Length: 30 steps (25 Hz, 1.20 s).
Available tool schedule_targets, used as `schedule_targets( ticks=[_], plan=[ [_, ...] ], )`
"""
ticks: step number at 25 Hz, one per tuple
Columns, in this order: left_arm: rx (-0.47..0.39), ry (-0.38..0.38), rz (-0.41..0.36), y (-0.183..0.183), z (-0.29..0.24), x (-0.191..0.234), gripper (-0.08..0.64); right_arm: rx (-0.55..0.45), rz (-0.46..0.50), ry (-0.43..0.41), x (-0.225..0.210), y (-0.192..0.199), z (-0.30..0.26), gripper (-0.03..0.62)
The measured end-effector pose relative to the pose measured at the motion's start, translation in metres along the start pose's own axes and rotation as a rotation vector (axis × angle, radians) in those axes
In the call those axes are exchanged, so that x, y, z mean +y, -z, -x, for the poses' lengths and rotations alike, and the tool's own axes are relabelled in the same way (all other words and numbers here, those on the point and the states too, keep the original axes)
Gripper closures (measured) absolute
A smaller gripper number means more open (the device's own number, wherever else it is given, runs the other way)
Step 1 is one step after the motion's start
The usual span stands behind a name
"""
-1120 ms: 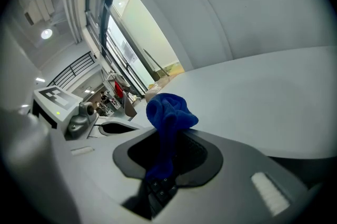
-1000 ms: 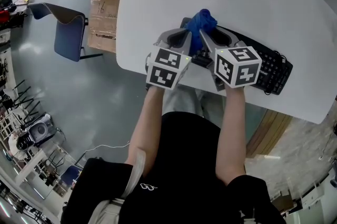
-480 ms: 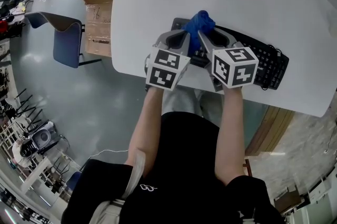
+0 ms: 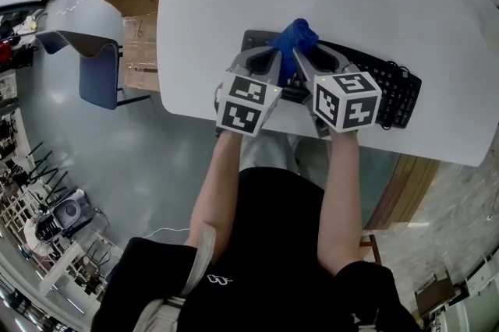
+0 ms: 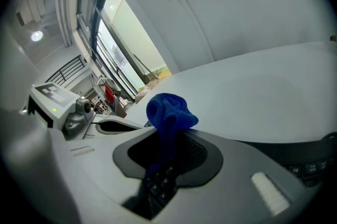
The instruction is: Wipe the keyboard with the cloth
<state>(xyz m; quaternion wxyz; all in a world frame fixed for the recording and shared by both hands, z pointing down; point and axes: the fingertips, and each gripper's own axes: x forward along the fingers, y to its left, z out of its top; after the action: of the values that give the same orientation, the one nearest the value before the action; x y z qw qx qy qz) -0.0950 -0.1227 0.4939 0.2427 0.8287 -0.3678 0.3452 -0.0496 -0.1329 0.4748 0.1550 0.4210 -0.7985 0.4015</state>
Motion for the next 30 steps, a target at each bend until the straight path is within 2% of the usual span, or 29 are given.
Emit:
schedule_targets(
  ticks=[30],
  plan=[
    [0.013, 0.048, -0.076, -0.021, -0.027, -0.062, 0.561, -0.042, -0.044, 0.047, -0.05, 0.007, 0.051, 0.5]
  ],
)
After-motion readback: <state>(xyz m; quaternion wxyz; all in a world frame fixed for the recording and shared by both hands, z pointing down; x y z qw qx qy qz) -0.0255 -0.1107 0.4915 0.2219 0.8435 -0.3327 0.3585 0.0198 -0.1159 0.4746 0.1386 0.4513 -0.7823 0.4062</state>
